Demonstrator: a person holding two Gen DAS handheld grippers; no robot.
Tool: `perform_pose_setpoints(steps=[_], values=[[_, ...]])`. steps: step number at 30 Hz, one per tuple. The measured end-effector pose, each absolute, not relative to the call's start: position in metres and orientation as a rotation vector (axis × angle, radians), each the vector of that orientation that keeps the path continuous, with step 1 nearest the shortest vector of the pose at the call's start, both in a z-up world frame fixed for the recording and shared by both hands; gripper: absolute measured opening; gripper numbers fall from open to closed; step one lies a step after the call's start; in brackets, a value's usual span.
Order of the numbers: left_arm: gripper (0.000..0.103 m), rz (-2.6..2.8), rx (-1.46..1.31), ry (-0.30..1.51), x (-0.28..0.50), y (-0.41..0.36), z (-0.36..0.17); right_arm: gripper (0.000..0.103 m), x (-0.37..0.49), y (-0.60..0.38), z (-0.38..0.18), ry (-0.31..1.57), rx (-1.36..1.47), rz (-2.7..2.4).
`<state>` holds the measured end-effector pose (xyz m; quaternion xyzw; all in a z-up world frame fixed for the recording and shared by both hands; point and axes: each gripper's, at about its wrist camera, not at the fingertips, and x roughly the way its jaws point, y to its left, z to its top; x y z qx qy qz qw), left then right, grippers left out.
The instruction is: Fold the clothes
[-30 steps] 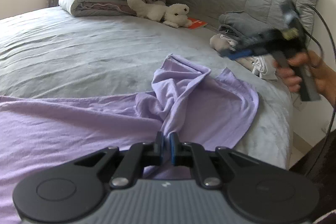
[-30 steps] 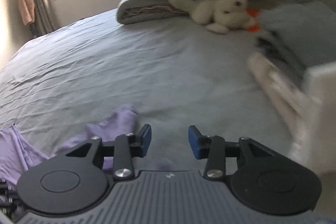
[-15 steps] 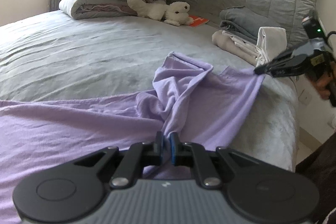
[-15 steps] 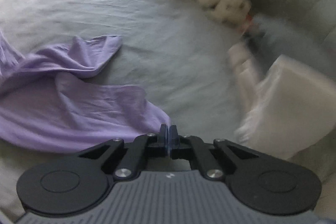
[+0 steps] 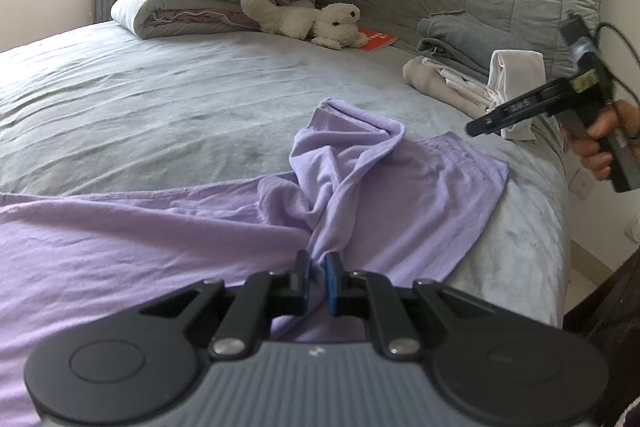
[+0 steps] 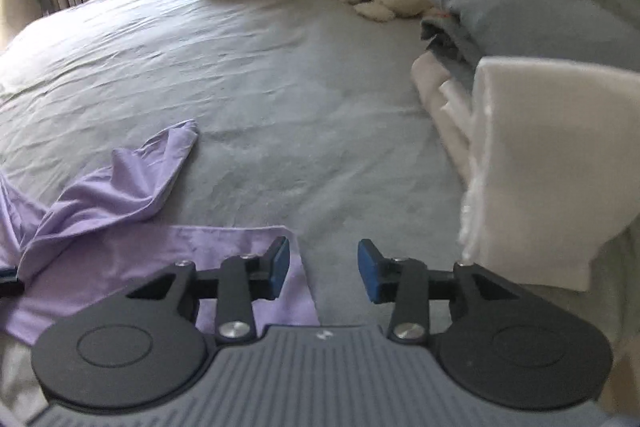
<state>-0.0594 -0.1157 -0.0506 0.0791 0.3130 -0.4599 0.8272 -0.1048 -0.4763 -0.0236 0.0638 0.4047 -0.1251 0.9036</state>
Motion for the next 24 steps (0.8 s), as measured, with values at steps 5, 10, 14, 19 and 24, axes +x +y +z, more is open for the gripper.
perform_pose_setpoints(steps=[5,10,14,19,24], values=[[0.009,-0.979,0.166,0.665,-0.059,-0.116,-0.051,0.042,-0.089,-0.467,-0.034,0.833,0.121,-0.256],[0.01,-0.979,0.166,0.662,-0.059,-0.116,-0.051,0.042,-0.079,-0.456,-0.024,0.745,0.254,-0.158],[0.01,-0.978,0.165,0.66,-0.059,-0.117,-0.052,0.042,-0.056,-0.444,-0.029,0.747,0.399,-0.07],[0.01,-0.982,0.157,0.665,-0.058,-0.117,-0.051,0.044,-0.02,-0.423,-0.036,0.765,0.407,-0.087],[0.01,-0.985,0.157,0.668,-0.057,-0.118,-0.05,0.042,-0.003,-0.412,-0.039,0.718,0.383,-0.135]])
